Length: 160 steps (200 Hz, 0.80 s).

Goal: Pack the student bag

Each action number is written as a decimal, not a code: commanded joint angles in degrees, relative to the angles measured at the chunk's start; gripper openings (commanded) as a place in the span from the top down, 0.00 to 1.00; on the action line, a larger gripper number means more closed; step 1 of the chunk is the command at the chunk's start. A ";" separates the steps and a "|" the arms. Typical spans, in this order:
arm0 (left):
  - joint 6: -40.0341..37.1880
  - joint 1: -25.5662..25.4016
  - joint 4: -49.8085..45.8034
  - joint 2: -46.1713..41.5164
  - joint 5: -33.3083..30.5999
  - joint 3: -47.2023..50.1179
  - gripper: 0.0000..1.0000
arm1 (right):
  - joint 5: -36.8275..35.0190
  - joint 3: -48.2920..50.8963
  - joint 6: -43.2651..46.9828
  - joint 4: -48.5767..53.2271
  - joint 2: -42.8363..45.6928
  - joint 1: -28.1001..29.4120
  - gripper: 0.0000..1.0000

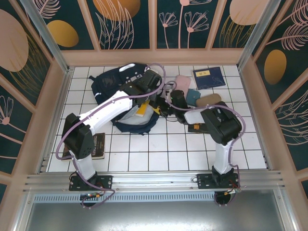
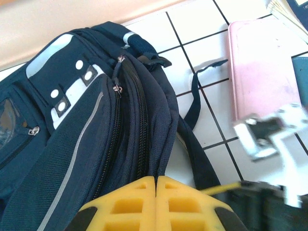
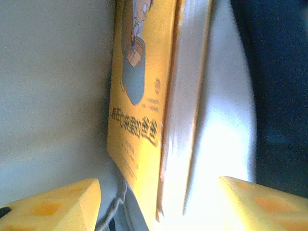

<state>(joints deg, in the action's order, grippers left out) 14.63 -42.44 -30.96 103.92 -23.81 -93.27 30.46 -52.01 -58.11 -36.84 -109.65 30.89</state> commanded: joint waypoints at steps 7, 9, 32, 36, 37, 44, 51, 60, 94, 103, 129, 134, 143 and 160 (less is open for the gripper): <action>0.80 0.14 4.55 -0.32 -0.38 1.61 1.00 | -4.18 9.39 3.74 1.08 11.66 -3.37 0.32; 0.87 0.11 4.67 -0.30 -0.23 1.76 1.00 | -4.40 9.85 4.00 1.42 12.51 -3.62 0.32; 2.08 0.07 6.24 0.05 2.76 3.42 0.94 | -8.63 16.79 7.40 7.44 22.08 -6.43 0.29; 2.29 0.13 6.49 0.01 3.53 3.68 0.92 | -9.24 17.74 8.12 8.81 23.92 -6.96 0.29; 2.40 0.14 6.59 -0.01 3.74 3.78 0.91 | -9.34 18.00 8.33 9.11 24.37 -7.06 0.29; 2.76 0.08 7.09 -0.05 4.94 4.29 0.83 | -10.21 19.43 9.65 11.22 27.01 -8.17 0.27; 3.30 0.07 7.48 -0.12 6.00 4.65 0.72 | -11.36 20.67 10.99 13.31 29.66 -9.47 0.27; 4.22 0.09 8.27 -0.46 7.41 5.30 0.66 | -12.83 22.20 12.76 16.28 32.92 -11.07 0.26; 8.87 -0.30 13.21 -1.12 16.65 8.01 0.51 | -20.94 24.65 20.24 27.84 41.74 -17.29 0.18; 11.32 -0.53 15.91 -0.96 20.20 9.43 0.48 | -22.13 25.05 21.51 29.73 43.19 -19.62 0.17; 19.69 -1.37 25.06 2.19 29.74 13.50 0.45 | -24.73 26.80 23.07 32.28 45.61 -27.41 0.14; 21.07 -1.53 26.09 3.12 30.75 13.79 0.44 | -25.05 27.10 23.28 32.37 45.76 -28.99 0.13; 23.43 -1.83 27.67 4.69 31.50 14.12 0.44 | -25.61 27.71 23.55 32.36 45.76 -31.49 0.13; 27.54 -2.38 30.82 7.27 33.28 14.97 0.43 | -26.58 28.52 23.65 31.92 45.22 -35.61 0.12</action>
<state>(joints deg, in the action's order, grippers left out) 33.10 -44.03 -8.19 107.15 2.66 -79.96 7.46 -25.23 -37.01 -7.77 -64.75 -0.36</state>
